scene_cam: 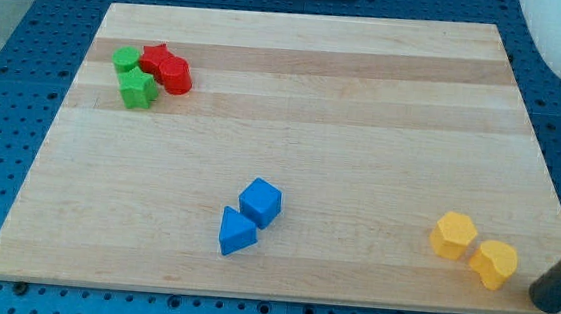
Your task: Place the yellow heart to the bottom left side of the yellow hexagon
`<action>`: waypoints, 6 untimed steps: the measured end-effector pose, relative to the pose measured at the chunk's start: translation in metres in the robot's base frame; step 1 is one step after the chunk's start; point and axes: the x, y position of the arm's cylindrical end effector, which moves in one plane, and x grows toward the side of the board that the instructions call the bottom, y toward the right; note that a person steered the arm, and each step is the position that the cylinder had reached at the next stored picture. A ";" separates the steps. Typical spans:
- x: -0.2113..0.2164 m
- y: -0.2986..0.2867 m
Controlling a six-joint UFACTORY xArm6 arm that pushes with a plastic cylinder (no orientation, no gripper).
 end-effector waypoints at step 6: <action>-0.016 -0.116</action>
